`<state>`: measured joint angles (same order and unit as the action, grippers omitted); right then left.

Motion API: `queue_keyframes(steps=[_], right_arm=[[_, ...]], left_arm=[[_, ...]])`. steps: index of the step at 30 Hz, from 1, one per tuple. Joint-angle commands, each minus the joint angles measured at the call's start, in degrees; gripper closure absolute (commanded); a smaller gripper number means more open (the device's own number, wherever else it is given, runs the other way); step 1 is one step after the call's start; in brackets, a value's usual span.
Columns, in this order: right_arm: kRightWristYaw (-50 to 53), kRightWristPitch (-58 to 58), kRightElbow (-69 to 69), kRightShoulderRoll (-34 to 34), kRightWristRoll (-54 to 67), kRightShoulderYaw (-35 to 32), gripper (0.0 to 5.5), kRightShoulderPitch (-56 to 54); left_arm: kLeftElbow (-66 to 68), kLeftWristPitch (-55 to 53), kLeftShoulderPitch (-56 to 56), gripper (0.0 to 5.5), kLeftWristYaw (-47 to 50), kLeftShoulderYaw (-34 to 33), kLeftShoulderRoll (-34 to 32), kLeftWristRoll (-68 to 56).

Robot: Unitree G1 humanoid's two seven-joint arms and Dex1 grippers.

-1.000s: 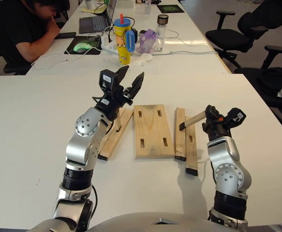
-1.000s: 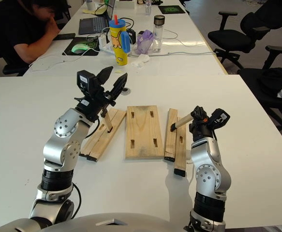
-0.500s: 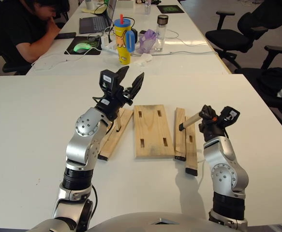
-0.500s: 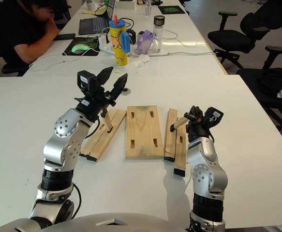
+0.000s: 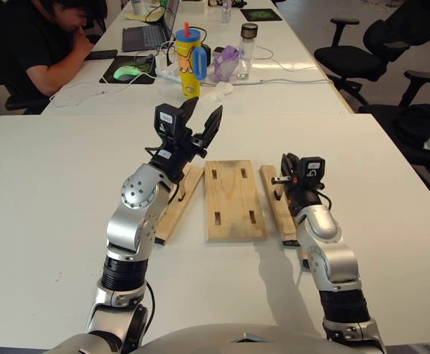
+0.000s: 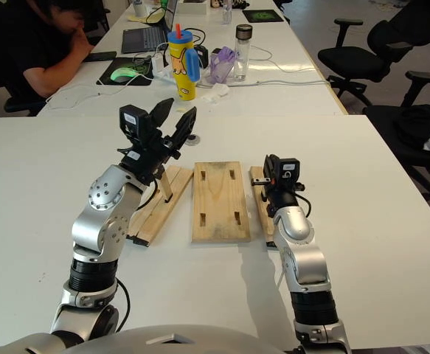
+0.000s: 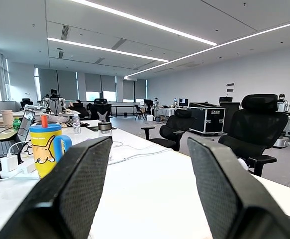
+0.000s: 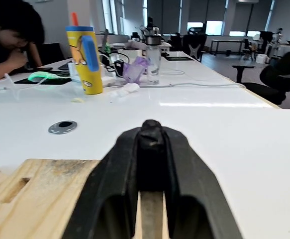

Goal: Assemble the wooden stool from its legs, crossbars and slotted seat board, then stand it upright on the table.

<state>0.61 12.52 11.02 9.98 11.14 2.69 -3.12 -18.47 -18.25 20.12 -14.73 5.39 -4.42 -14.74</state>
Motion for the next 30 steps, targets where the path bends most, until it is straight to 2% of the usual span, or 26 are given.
queue_keyframes(steps=[1,15,30], right_arm=[[-4.9,-4.3,-8.0,-1.0,0.4,0.0,5.04,7.8],[-9.8,-13.8,-10.4,-1.6,-0.6,-1.7,5.04,12.0],[-10.7,-13.5,-9.2,-1.8,-0.2,-2.0,5.04,10.8]], left_arm=[[-0.7,0.3,-0.2,2.69,0.6,0.0,0.2,0.6],[-0.3,0.8,-0.6,2.69,0.2,0.2,-0.3,0.5],[0.1,0.8,-0.4,2.69,0.2,0.1,-0.6,0.7]])
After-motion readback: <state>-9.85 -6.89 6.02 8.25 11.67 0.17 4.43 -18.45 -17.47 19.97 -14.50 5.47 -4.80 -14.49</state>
